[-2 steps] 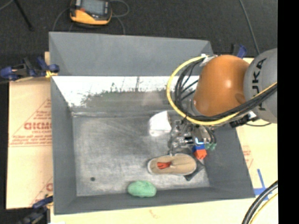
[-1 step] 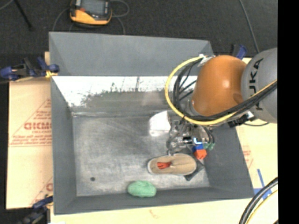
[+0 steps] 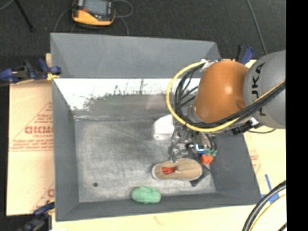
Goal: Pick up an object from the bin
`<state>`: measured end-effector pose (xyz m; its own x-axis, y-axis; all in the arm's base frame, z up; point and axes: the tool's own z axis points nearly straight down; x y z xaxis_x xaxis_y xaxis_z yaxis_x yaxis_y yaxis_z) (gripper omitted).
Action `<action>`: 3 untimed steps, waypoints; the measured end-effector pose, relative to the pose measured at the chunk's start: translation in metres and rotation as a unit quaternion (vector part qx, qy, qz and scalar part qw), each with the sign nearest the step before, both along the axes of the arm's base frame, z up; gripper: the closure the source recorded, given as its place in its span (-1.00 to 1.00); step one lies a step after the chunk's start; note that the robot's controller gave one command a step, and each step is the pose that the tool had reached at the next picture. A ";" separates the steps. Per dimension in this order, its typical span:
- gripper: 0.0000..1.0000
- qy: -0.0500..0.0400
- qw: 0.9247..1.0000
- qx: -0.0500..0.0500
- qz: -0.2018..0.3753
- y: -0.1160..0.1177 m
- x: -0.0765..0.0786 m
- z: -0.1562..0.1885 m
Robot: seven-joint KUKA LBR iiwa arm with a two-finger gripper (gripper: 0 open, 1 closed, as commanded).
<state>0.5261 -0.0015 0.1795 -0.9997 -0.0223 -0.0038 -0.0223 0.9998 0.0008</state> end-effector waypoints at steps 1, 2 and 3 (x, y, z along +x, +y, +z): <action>1.00 0.001 0.998 -0.001 0.056 0.003 0.007 -0.019; 1.00 0.002 0.999 0.000 0.038 0.006 -0.003 0.000; 1.00 -0.001 1.000 0.000 0.009 0.008 -0.004 0.022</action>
Offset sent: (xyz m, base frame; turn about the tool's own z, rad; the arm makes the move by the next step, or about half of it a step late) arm -0.0098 0.0090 0.0198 -0.0126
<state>0.5222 0.0062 0.2014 -0.9992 -0.0407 -0.0064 -0.0407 0.9992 -0.0003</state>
